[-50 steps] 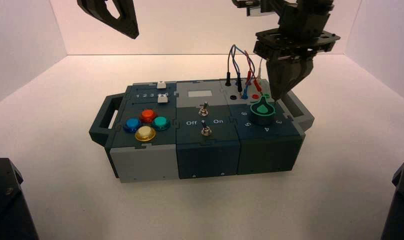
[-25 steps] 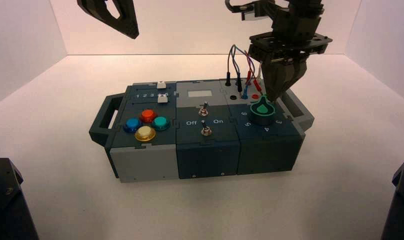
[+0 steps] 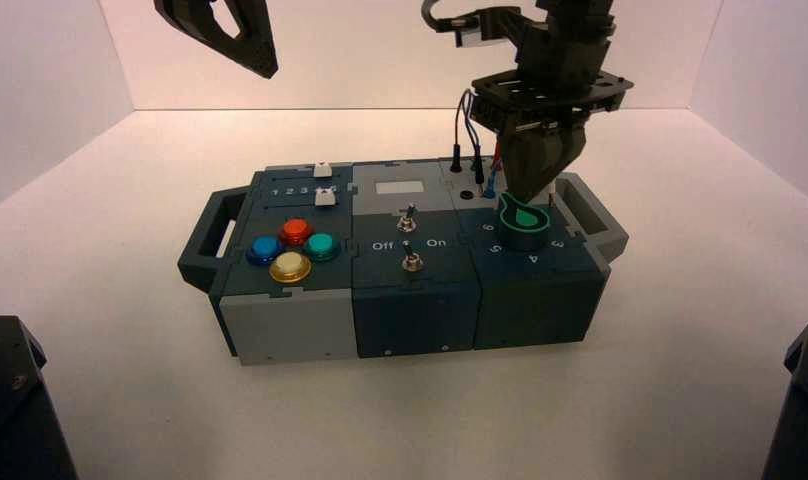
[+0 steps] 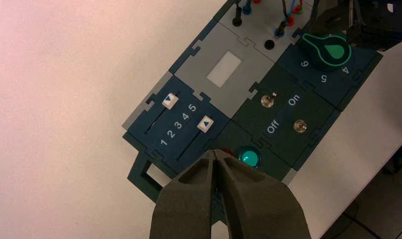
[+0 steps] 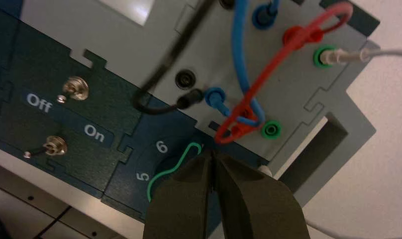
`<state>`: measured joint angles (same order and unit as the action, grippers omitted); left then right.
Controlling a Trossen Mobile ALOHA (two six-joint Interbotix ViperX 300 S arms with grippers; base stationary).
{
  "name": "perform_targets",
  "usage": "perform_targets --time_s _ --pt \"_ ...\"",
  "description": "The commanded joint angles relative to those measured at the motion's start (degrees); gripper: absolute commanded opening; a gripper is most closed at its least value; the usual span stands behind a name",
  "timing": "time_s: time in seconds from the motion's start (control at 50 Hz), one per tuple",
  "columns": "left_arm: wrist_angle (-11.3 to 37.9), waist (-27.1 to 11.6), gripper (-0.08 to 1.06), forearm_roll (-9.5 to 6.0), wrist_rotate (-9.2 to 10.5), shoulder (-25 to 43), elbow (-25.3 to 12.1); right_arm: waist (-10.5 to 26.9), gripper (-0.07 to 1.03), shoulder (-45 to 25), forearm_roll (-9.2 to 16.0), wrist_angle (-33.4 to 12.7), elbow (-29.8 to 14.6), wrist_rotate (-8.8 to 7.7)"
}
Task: Turn the knob to position 6.
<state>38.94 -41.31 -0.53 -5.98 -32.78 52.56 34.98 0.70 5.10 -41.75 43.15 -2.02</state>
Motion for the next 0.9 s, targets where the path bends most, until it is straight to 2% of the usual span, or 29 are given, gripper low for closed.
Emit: perform_targets --time_s 0.02,0.9 --pt "-0.3 -0.2 -0.03 0.18 -0.35 -0.3 -0.9 0.9 -0.02 0.4 0.2 0.5 -1.7 -0.18" --pt "-0.3 -0.2 -0.03 0.09 -0.35 -0.3 -1.0 2.5 -0.02 -0.4 0.2 1.9 -1.8 -0.26"
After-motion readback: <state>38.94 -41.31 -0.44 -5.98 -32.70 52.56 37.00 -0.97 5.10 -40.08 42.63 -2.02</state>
